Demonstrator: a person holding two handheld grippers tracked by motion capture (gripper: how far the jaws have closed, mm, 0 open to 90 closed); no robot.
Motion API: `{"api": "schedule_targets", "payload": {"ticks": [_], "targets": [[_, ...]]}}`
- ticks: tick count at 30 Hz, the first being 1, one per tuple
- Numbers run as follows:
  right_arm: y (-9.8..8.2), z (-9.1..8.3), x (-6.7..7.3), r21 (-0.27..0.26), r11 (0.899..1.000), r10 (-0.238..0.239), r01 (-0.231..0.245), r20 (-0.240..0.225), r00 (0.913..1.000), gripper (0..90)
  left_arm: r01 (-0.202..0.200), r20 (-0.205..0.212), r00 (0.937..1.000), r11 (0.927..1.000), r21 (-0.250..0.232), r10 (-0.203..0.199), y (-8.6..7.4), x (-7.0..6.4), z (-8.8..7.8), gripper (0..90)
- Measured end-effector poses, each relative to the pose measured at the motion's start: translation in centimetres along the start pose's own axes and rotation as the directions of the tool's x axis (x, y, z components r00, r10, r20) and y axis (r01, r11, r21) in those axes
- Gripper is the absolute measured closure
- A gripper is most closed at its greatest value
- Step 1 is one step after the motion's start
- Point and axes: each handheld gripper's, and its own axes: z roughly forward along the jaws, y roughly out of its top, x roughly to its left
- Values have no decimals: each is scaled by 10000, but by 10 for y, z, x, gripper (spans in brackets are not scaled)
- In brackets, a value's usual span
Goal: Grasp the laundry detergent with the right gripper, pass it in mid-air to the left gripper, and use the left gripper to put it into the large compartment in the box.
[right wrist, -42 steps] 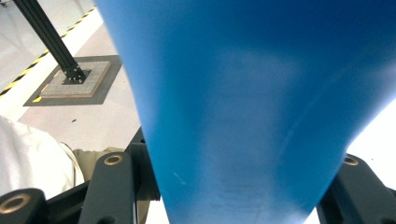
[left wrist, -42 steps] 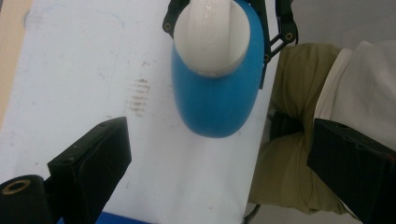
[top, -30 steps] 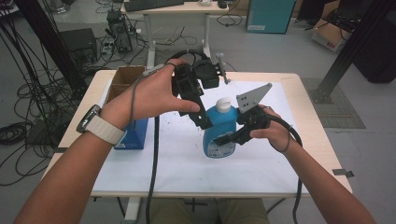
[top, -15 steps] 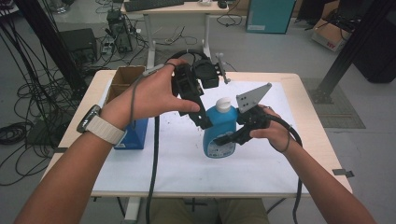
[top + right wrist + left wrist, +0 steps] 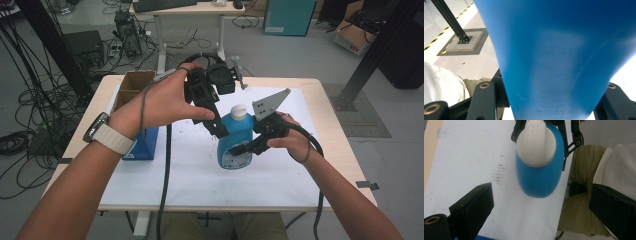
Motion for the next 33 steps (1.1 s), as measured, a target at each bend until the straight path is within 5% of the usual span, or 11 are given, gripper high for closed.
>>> {"api": "schedule_targets", "payload": {"ticks": [16, 20, 21, 22, 24, 33], "targets": [[9, 1, 5, 53, 10000, -62, 63, -123, 9999, 433, -178, 172, 9997, 9996, -205, 182, 9, 1, 21, 70], [9, 2, 7, 146, 9999, -82, 84, -169, 9998, 434, -134, 386, 9992, 9998, -135, 139, 13, -1, 29, 74], [9, 3, 7, 125, 9998, -140, 142, -178, 9997, 434, 157, 468, 9988, 9998, -110, -152, 13, -3, 32, 75], [8, 3, 7, 118, 9997, -195, 197, -169, 9997, 434, -179, 450, 9988, 9998, -112, 184, 15, -1, 34, 75], [8, 3, 8, 140, 9998, -114, 117, -203, 9997, 434, 93, 503, 9987, 9999, -90, -88, 17, -3, 37, 84], [6, 0, 11, 128, 9999, -112, 115, -221, 9997, 434, -56, 813, 9967, 10000, -9, 56, 21, -2, 43, 158]]}}
